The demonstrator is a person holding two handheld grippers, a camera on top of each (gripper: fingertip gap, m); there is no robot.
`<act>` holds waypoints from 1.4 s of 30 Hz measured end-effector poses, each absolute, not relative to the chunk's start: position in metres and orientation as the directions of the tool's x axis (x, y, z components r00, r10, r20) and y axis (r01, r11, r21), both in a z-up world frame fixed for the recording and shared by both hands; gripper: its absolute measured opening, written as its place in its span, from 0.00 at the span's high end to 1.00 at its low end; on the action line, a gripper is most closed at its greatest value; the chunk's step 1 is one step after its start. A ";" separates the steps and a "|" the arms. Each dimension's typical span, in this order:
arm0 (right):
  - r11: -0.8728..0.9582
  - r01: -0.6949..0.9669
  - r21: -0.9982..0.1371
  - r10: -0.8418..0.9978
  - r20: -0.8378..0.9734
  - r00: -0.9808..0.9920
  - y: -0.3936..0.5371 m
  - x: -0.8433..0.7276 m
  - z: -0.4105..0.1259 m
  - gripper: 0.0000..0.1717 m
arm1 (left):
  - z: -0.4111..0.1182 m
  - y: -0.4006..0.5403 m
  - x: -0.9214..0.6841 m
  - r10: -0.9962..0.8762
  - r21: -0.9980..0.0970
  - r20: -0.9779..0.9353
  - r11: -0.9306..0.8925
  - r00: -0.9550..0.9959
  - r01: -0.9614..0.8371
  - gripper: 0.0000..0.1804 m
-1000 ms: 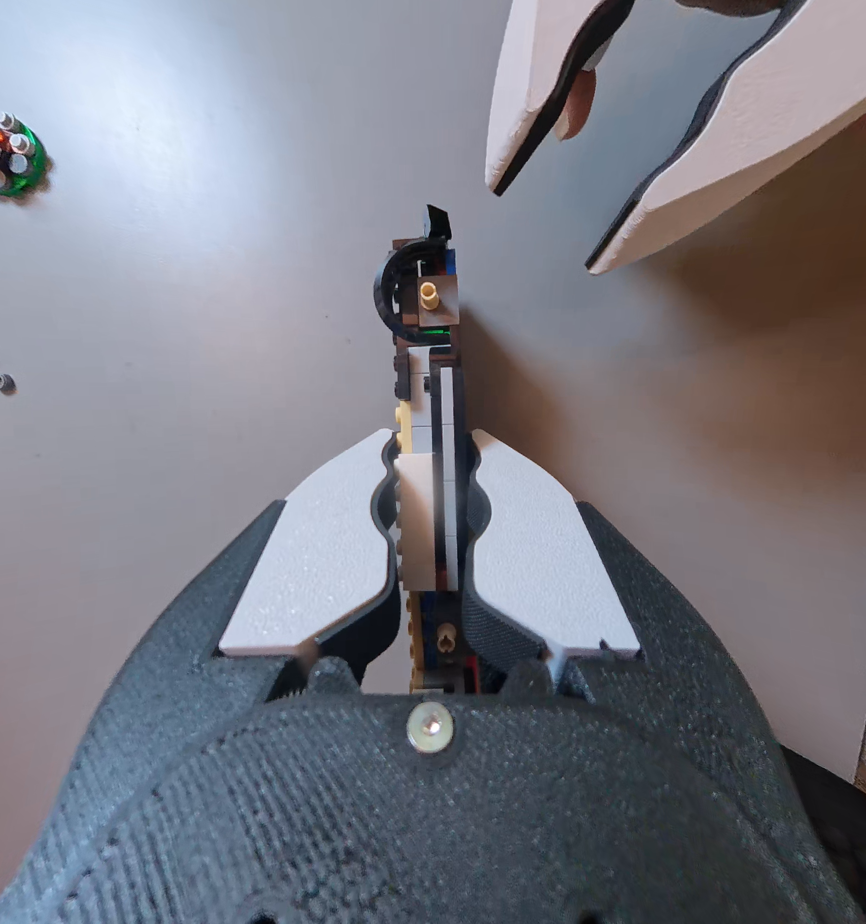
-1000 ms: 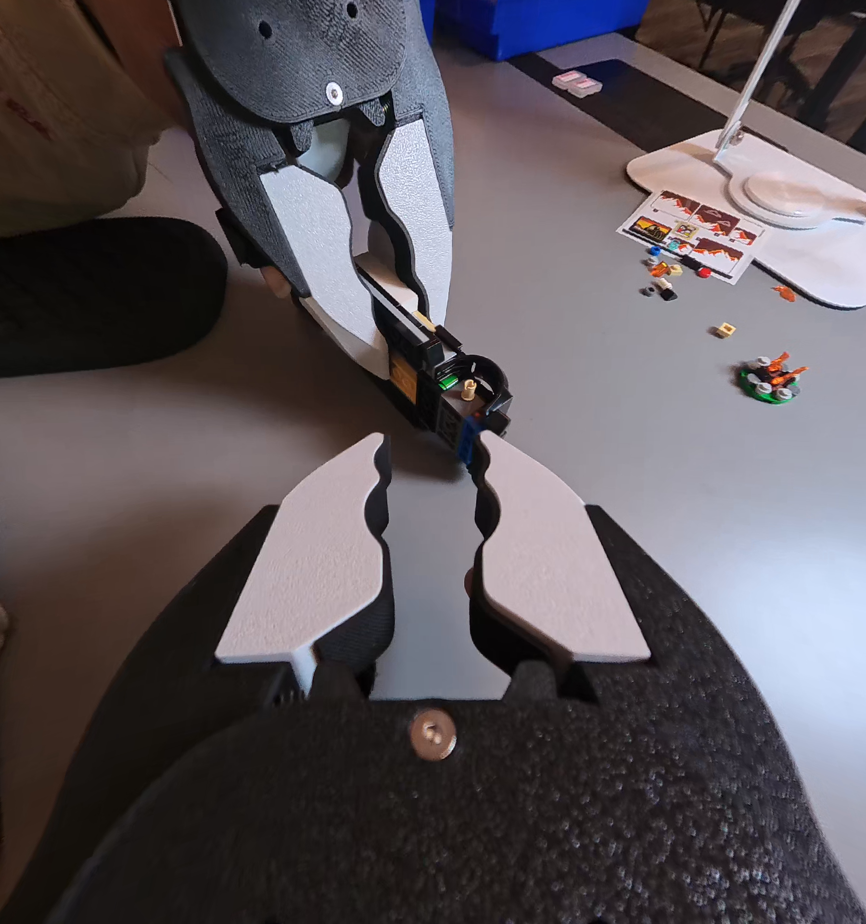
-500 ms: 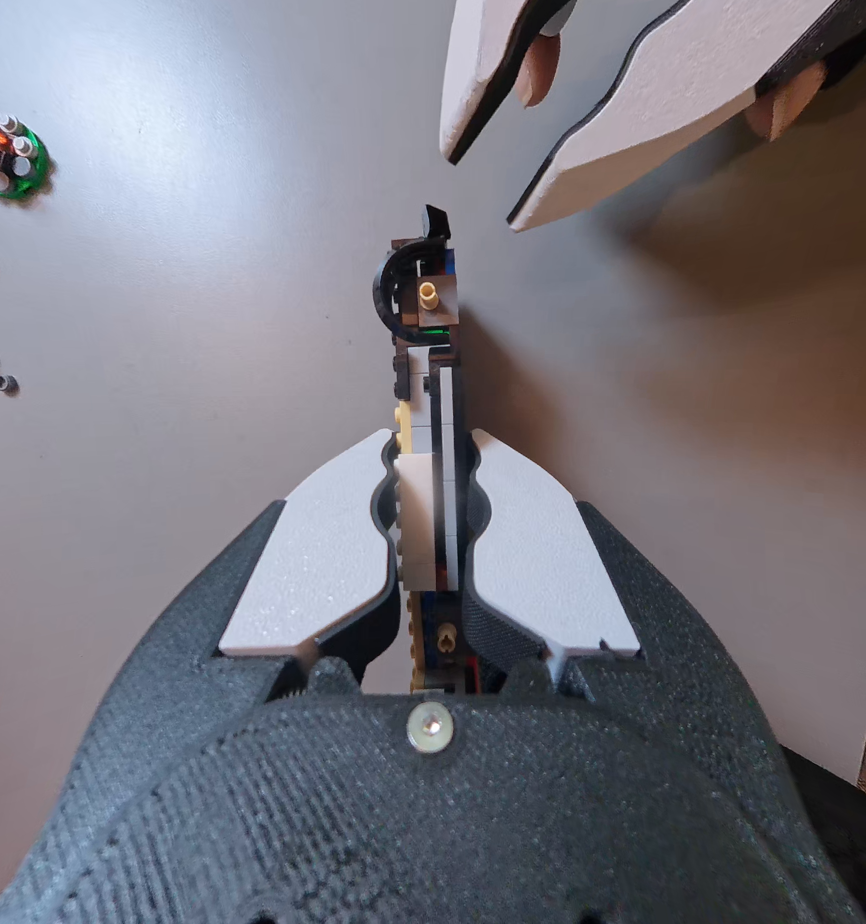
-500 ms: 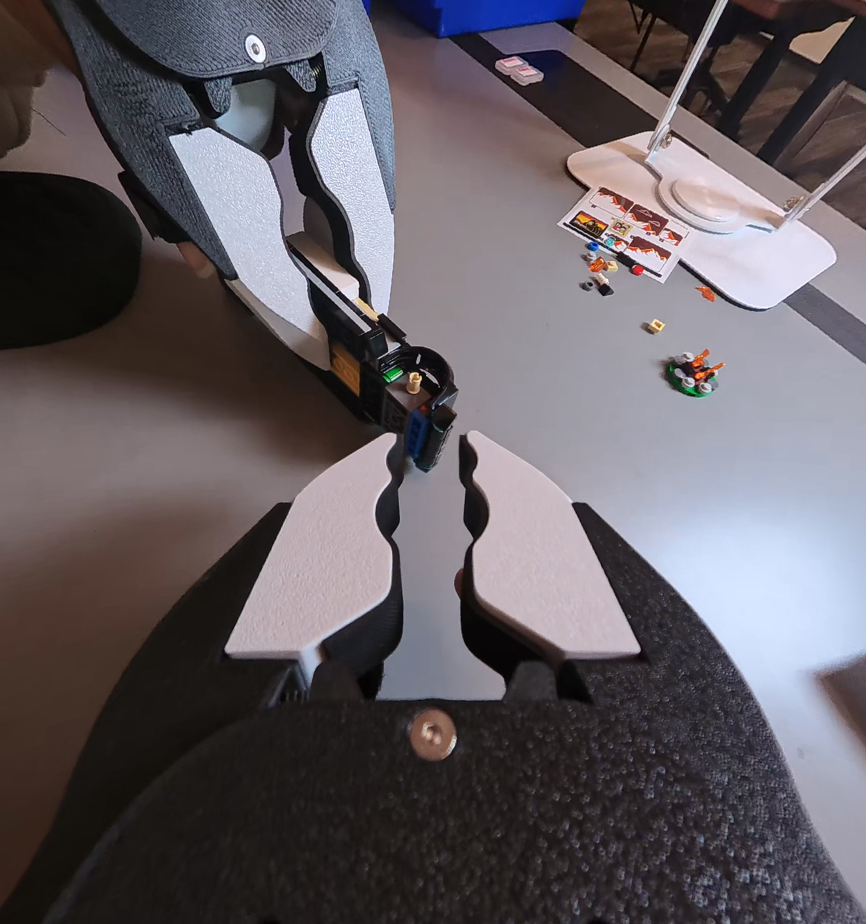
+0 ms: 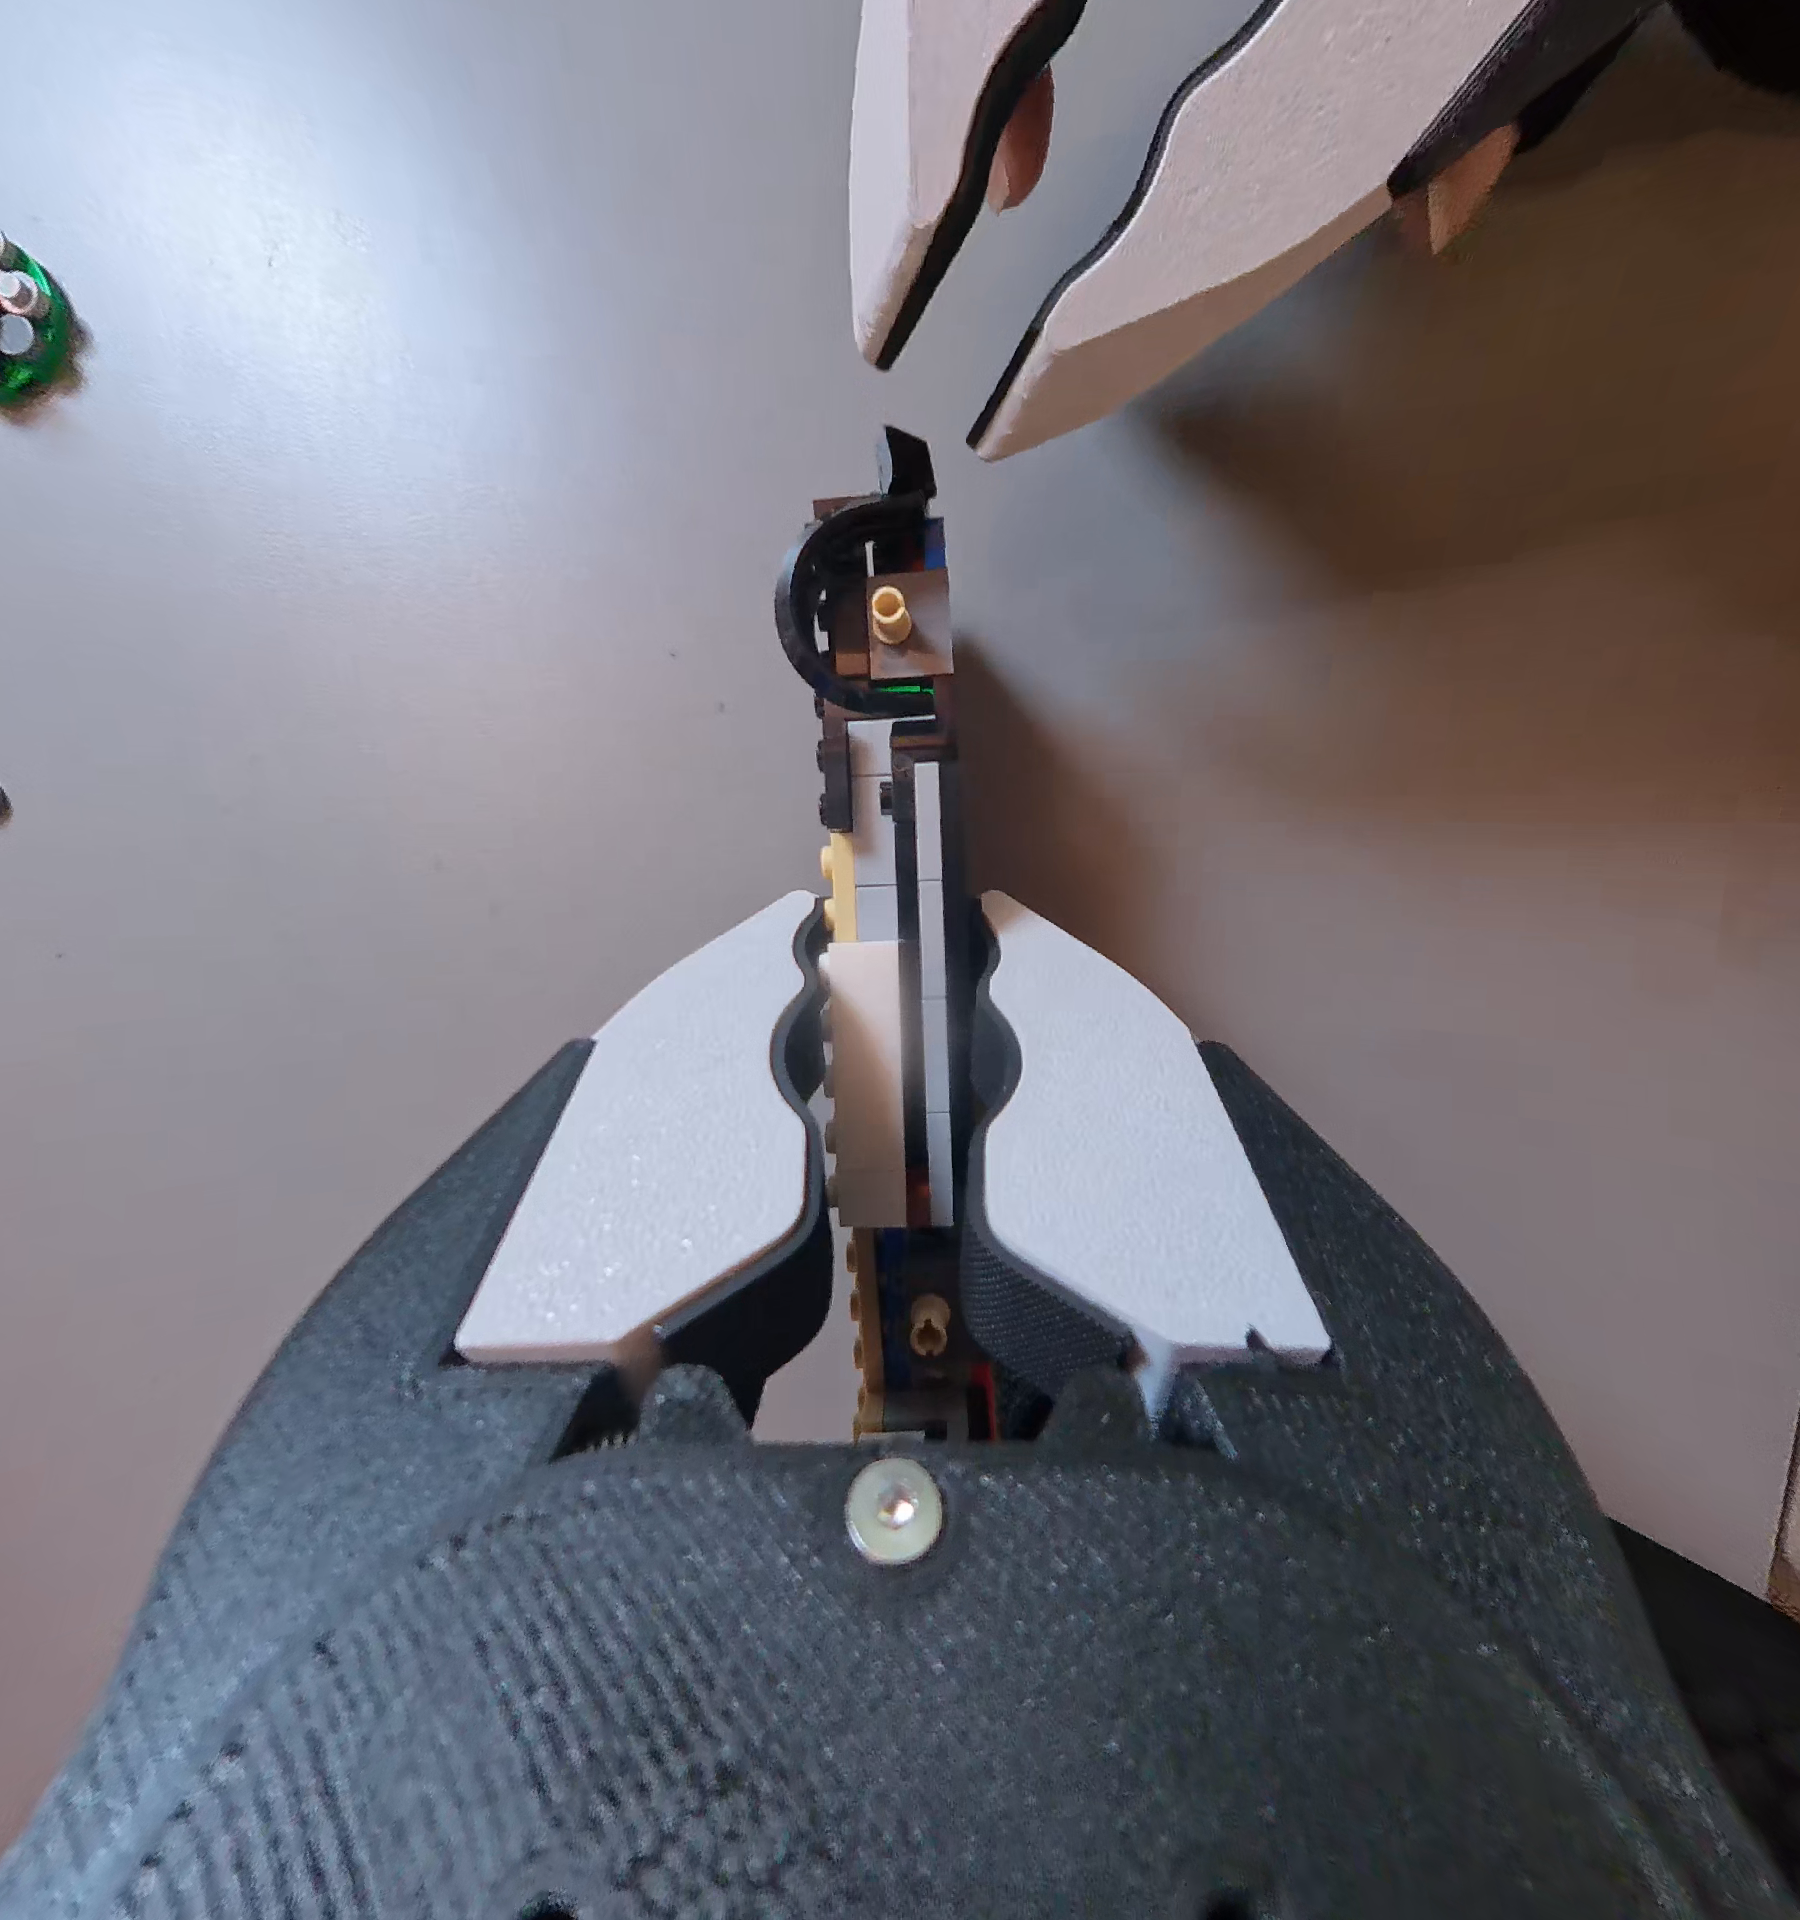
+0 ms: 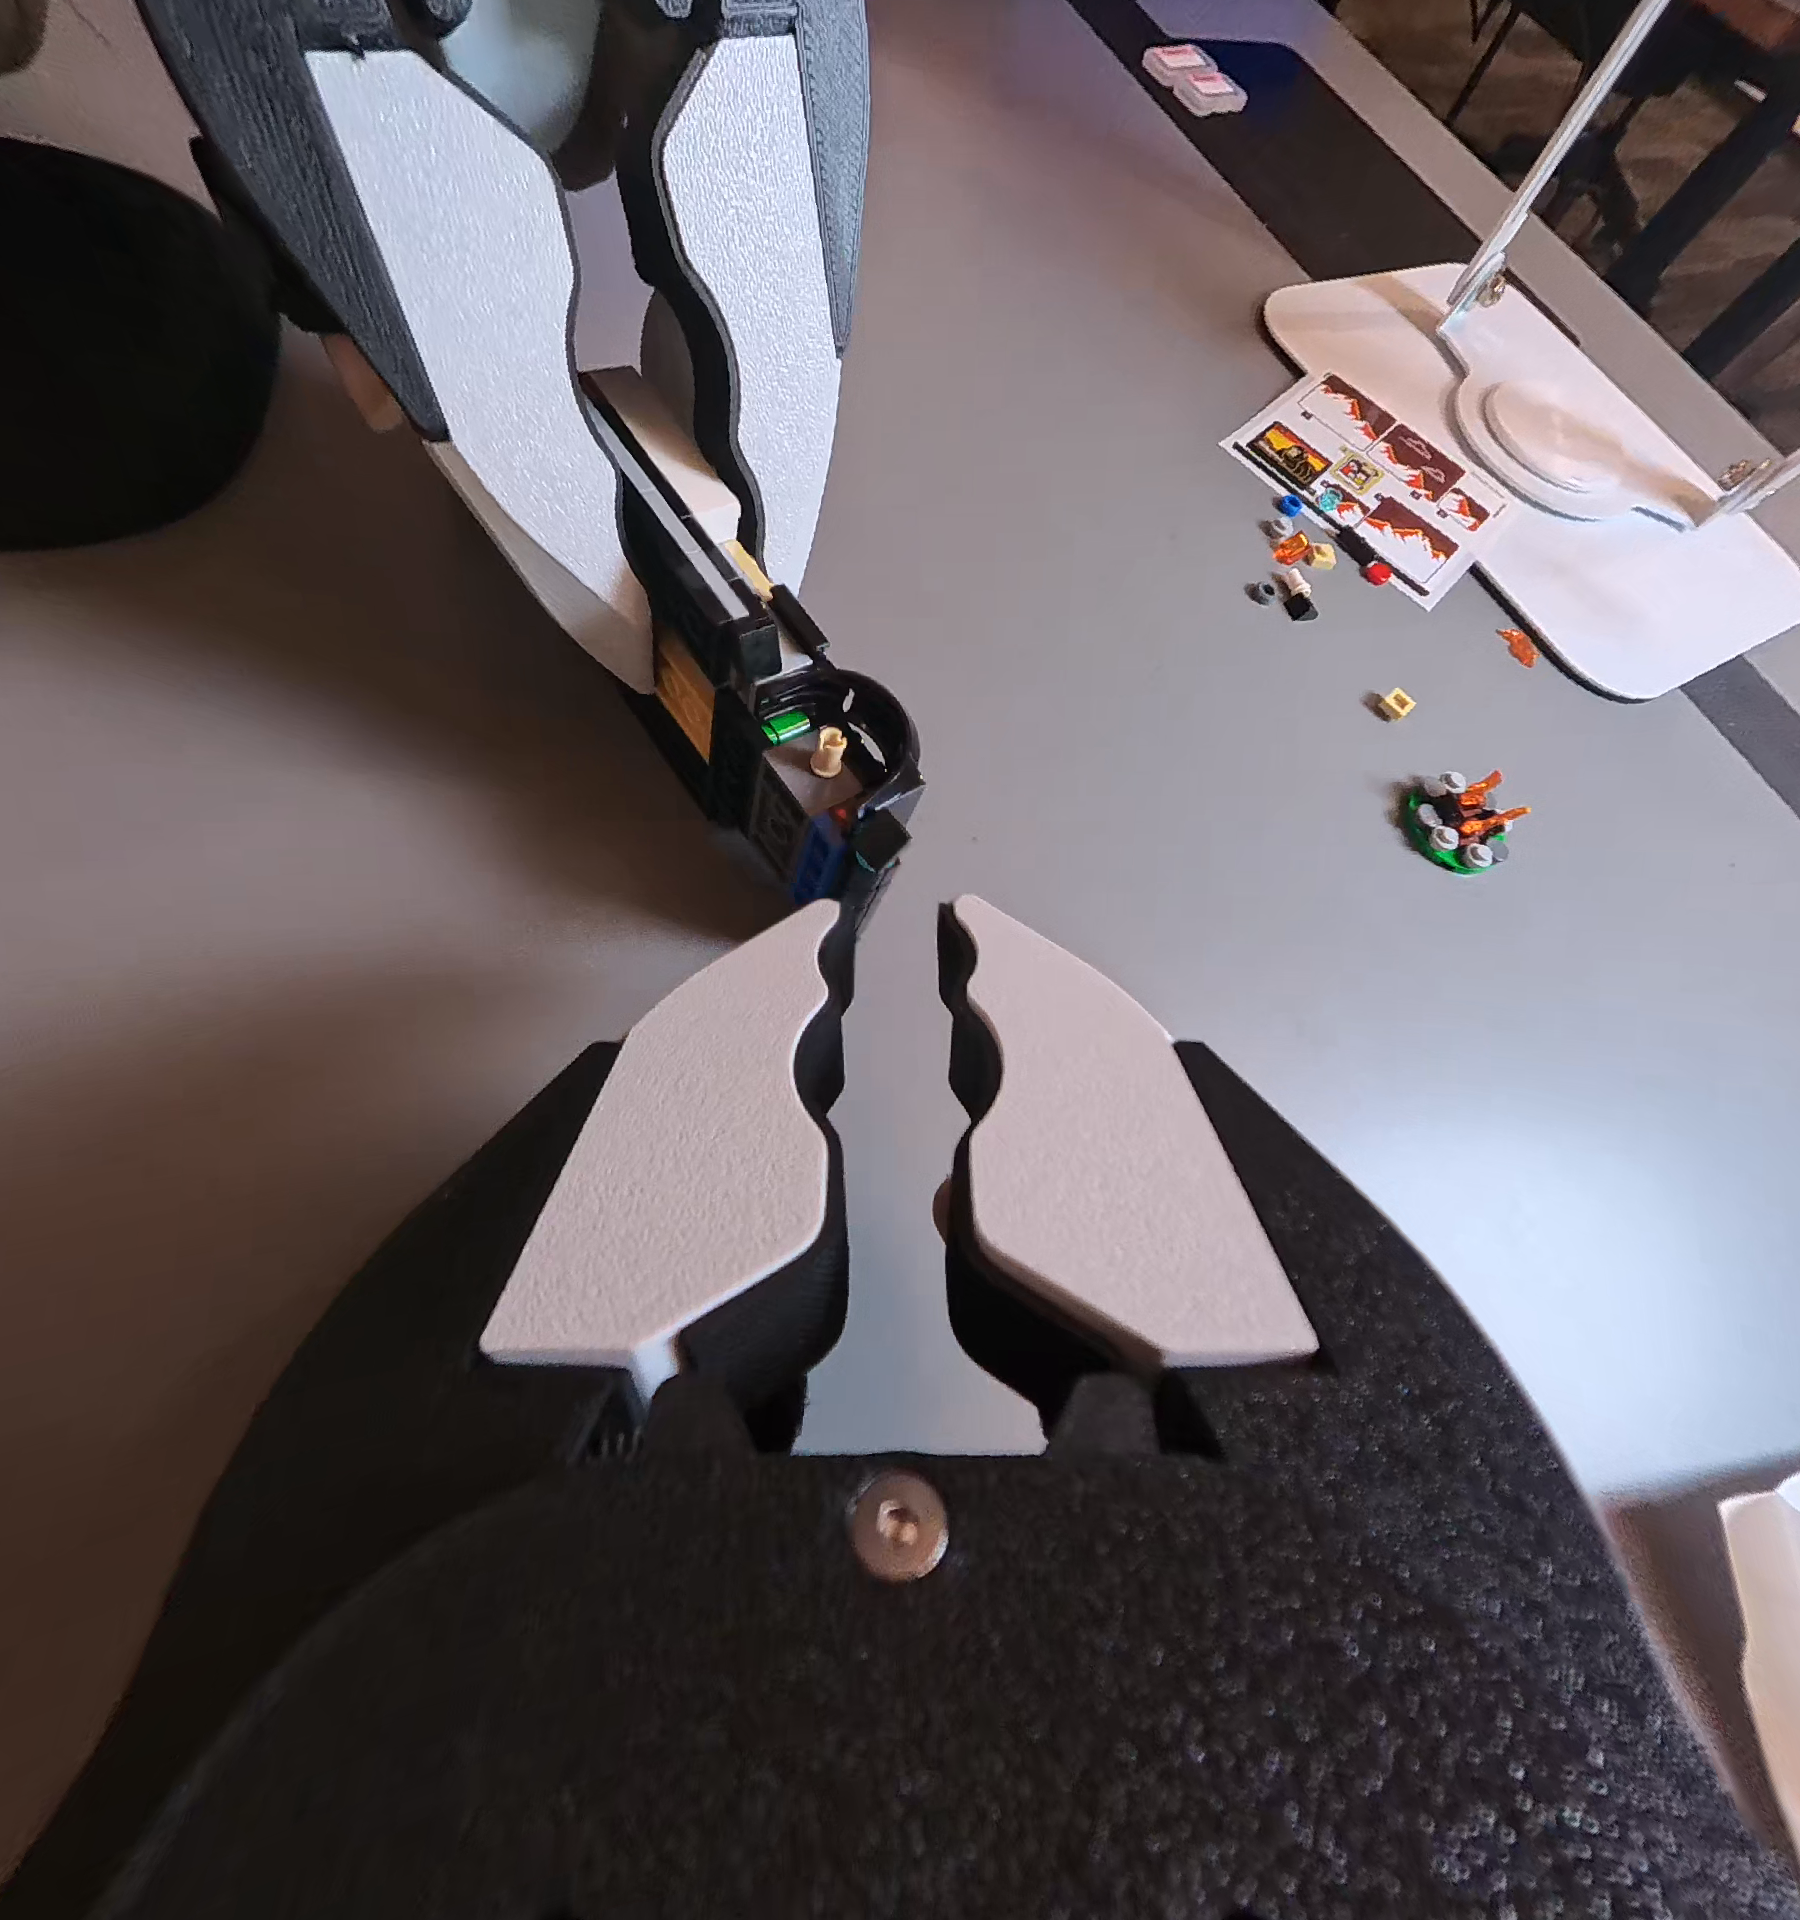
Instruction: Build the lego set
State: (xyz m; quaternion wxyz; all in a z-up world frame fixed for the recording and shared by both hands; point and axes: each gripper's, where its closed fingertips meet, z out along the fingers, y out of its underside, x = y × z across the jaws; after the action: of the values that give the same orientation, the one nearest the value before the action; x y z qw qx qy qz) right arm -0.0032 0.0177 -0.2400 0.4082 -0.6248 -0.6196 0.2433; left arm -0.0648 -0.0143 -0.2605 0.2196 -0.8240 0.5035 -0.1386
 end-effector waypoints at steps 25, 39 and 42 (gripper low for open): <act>0.049 0.539 -0.841 0.987 0.125 0.106 0.014 -0.018 -0.238 0.93 | -0.261 -0.014 -0.066 -0.892 -0.501 0.023 -0.402 0.452 -0.767 0.87; 0.312 0.539 -0.782 0.914 0.093 -0.394 0.001 -0.012 -0.239 0.94 | -0.261 -0.021 -0.064 -0.922 -0.501 0.020 -0.344 0.387 -0.794 0.87; 0.330 0.554 -0.765 0.894 0.064 -0.443 -0.001 -0.011 -0.239 0.94 | -0.261 -0.022 -0.063 -0.925 -0.502 0.023 -0.339 0.379 -0.796 0.87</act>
State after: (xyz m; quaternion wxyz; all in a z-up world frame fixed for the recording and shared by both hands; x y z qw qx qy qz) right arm -0.0115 -0.0007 -0.2387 0.2476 -0.4660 -0.7768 0.3436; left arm -0.0633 -0.0218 -0.2607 0.2096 -0.8036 0.5354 -0.1538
